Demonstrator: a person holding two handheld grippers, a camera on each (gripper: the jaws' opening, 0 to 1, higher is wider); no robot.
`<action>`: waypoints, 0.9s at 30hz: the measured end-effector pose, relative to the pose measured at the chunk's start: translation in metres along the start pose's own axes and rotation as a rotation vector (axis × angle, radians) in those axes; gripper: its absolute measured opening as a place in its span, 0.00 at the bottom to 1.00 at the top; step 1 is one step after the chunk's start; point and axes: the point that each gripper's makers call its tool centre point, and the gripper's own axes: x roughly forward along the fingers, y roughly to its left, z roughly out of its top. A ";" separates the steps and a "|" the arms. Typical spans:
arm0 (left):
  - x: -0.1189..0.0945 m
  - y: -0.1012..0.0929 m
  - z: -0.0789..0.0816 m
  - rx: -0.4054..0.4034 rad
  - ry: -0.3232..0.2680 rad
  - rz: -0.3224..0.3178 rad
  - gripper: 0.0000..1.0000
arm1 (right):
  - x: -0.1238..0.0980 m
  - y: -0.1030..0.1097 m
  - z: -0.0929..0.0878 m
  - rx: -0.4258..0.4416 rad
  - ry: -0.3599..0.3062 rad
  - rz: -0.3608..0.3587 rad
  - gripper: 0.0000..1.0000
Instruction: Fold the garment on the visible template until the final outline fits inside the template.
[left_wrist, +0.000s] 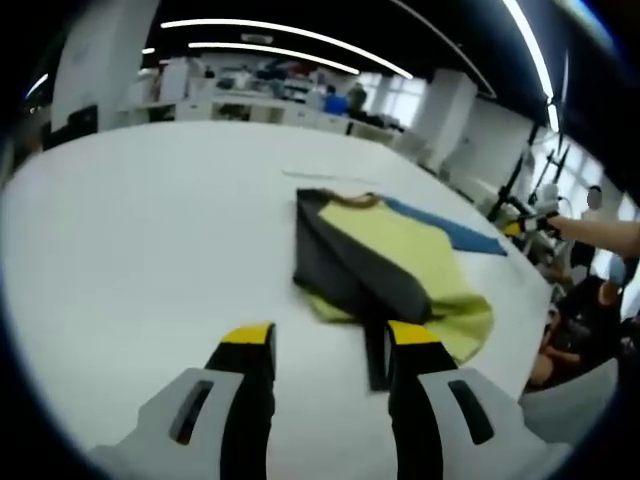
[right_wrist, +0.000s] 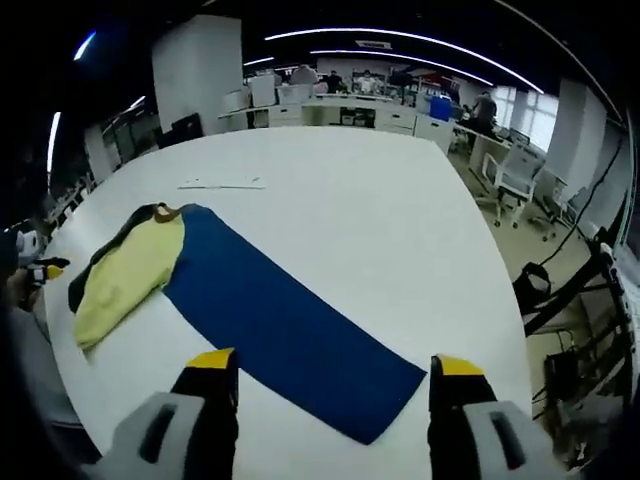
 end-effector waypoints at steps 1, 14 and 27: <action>0.000 -0.001 0.001 0.002 0.000 -0.003 0.40 | -0.001 0.001 0.000 -0.004 0.000 0.002 0.81; 0.003 -0.017 0.014 0.058 -0.014 -0.094 0.40 | -0.026 0.032 0.008 -0.044 -0.072 0.023 0.94; -0.003 -0.018 0.015 0.099 -0.014 -0.127 0.40 | -0.036 0.096 0.016 -0.082 -0.150 0.146 1.00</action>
